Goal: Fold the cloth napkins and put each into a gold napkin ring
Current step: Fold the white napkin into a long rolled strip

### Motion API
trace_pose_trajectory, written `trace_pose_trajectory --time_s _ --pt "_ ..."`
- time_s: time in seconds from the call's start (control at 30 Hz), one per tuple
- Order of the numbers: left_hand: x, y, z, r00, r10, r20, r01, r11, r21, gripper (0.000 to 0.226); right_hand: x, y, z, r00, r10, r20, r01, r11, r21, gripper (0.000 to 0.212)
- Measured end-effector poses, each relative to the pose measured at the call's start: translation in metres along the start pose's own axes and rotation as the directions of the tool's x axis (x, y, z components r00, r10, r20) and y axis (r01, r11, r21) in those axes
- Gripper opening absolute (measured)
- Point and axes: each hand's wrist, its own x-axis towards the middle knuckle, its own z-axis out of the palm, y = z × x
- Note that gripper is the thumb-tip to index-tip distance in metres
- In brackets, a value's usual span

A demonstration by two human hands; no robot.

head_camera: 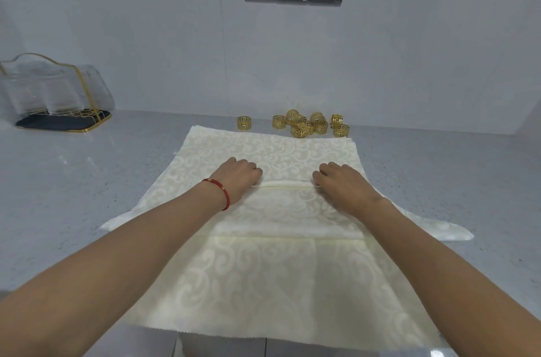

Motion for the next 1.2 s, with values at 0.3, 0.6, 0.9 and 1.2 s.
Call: trace_pose_trajectory --time_s 0.3,0.6,0.9,1.2 --pt "-0.005 -0.003 0.017 0.974 -0.225 0.021 0.215 0.897 -0.387 0.024 0.000 0.012 0.008 0.938 0.347 0.015 -0.300 0.789 0.537 0.021" --pt "-0.015 0.006 0.011 0.977 -0.184 -0.110 0.181 0.983 -0.036 0.035 -0.011 0.002 -0.002 0.980 0.193 -0.043 -0.178 0.954 0.241 0.007" --pt "-0.030 -0.001 -0.003 0.997 -0.073 -0.001 0.072 0.980 -0.188 0.029 -0.022 0.003 -0.022 0.991 0.034 0.130 -0.058 0.982 0.180 0.019" --pt "-0.029 0.000 0.009 0.970 -0.244 0.002 0.226 0.895 -0.385 0.019 -0.022 0.006 -0.001 0.969 0.240 0.056 -0.244 0.901 0.358 0.017"
